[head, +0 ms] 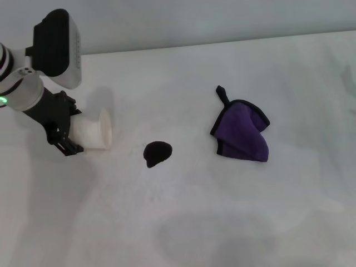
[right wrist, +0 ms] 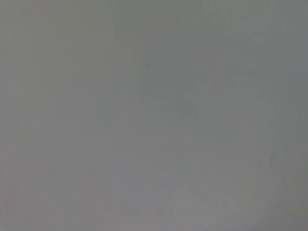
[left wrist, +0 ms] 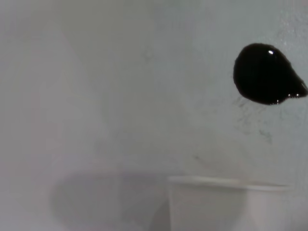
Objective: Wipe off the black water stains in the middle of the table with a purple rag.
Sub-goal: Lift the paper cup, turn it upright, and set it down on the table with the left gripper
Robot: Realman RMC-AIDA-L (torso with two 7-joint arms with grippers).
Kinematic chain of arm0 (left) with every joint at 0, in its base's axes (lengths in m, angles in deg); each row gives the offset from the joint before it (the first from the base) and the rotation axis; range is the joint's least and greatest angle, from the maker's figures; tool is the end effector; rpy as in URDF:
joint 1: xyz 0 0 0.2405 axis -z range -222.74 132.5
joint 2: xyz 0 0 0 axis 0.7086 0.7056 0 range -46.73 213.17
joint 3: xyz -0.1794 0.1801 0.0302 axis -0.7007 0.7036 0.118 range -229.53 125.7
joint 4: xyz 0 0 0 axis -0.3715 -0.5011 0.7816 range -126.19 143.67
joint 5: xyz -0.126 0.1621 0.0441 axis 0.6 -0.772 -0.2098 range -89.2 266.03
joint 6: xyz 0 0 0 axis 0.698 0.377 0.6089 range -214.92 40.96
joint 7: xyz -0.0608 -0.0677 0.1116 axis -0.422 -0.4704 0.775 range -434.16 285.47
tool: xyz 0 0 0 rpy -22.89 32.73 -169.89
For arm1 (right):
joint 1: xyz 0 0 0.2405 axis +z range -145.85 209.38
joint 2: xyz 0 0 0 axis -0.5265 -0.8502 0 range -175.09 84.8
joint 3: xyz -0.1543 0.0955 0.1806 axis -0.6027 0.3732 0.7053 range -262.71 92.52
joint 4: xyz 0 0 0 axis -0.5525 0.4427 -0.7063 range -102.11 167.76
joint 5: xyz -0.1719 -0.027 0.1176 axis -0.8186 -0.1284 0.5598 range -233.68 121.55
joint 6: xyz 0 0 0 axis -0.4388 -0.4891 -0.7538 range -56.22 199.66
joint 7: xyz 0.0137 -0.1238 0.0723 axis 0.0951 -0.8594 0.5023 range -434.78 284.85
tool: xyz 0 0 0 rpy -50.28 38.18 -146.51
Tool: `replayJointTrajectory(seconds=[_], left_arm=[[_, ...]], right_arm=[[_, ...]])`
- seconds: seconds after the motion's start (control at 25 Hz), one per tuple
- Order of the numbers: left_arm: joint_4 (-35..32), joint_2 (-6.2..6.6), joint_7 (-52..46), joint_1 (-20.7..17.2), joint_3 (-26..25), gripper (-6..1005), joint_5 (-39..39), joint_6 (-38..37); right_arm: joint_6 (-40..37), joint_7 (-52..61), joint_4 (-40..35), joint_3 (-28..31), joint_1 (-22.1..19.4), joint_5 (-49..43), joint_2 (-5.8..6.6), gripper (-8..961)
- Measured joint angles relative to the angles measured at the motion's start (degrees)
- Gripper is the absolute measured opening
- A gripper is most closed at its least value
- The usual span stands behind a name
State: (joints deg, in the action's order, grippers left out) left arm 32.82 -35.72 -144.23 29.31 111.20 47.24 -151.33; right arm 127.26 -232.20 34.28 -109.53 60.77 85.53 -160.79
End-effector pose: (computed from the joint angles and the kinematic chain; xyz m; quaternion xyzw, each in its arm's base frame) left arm -0.2123 0.4335 -0.0264 -0.9600 0.0426 0.2656 0.0772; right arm 0.4018 0.3399 0.0453 -0.5429 0.4093 0.2850 0.6756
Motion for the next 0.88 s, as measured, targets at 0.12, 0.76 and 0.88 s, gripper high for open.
replayJointTrajectory(seconds=[0.12, 0.76, 0.88], left_arm=[[-0.51, -0.06, -0.04, -0.14, 0.00, 873, 0.33, 0.18], [-0.21, -0.03, -0.73, -1.40, 0.00, 793, 10.44, 2.83], [-0.21, 0.04, 0.05, -2.05, 0.00, 776, 16.62, 6.94]], right_arm=[[0.00, 0.00, -0.04, 0.00, -0.17, 0.00, 0.02, 822], [0.10, 0.00, -0.49, 0.00, -0.55, 0.00, 0.08, 822], [0.09, 0.00, -0.81, 0.00, -0.62, 0.00, 0.08, 822]])
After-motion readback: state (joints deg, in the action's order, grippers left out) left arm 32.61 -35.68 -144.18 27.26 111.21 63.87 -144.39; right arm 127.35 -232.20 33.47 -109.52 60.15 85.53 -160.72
